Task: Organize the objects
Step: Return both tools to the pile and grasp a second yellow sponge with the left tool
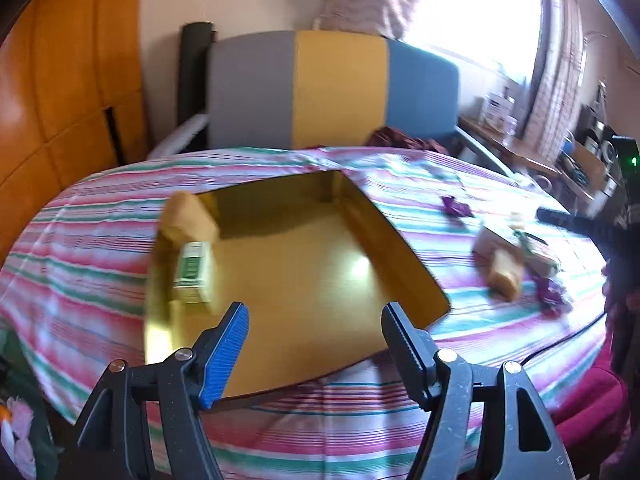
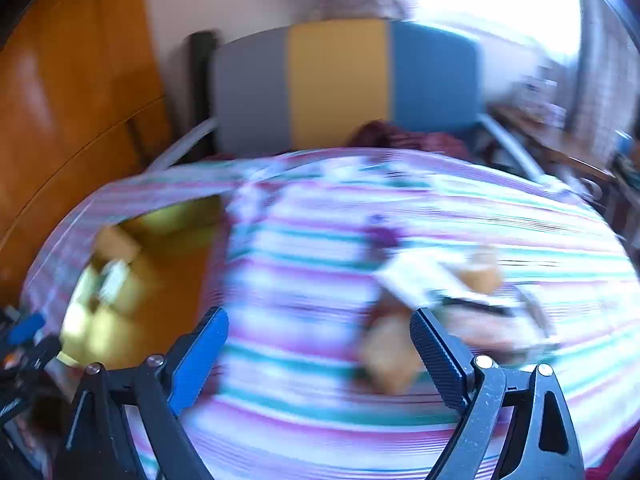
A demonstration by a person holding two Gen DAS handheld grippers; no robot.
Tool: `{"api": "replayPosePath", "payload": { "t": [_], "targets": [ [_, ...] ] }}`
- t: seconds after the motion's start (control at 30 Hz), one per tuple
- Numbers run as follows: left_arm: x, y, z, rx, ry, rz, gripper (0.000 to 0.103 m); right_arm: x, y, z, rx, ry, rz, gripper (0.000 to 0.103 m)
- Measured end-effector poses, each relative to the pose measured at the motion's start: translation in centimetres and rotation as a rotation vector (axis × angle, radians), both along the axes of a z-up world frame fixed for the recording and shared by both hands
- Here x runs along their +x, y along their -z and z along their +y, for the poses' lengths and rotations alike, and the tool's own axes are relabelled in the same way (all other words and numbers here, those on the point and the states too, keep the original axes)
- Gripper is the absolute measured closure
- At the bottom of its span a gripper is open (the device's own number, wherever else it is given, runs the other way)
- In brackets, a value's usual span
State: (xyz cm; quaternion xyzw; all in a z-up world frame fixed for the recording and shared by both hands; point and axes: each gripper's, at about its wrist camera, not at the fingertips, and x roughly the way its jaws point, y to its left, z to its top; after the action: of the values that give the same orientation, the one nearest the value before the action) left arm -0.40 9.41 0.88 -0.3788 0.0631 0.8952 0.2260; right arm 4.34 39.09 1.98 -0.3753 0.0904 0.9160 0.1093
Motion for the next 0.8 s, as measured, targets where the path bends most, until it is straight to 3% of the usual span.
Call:
{"api": "replayPosePath", "payload": {
  "t": [0.17,0.3,0.4,0.47,0.63,0.8],
  "targets": [
    [0.1,0.4,3.7,-0.010,0.097,-0.051,0.033,3.3,-1.1,8.4,0.006,0.227,0.056,0.004],
    [0.4,0.7,7.0,-0.009,0.187,-0.098,0.034,5.8,0.2,13.9,-0.027,0.380,0.081,0.003],
    [0.8,0.6,9.7,0.016,0.278,-0.132,0.034,7.4,2.3,16.7,-0.114,0.469,0.088,0.003],
    [1.3,0.6,11.7,0.022,0.337,-0.137,0.034,8.0,3.5,18.6,-0.233,0.522,0.084,0.003],
    [2.7,1.4,17.1,0.002,0.466,-0.134,0.034,9.1,4.6,20.6,-0.414,0.573,0.109,0.003],
    [3.0,3.4,21.9,-0.079,0.555,-0.152,0.033,9.2,5.0,20.5,-0.471,0.574,0.112,0.003]
  ]
}}
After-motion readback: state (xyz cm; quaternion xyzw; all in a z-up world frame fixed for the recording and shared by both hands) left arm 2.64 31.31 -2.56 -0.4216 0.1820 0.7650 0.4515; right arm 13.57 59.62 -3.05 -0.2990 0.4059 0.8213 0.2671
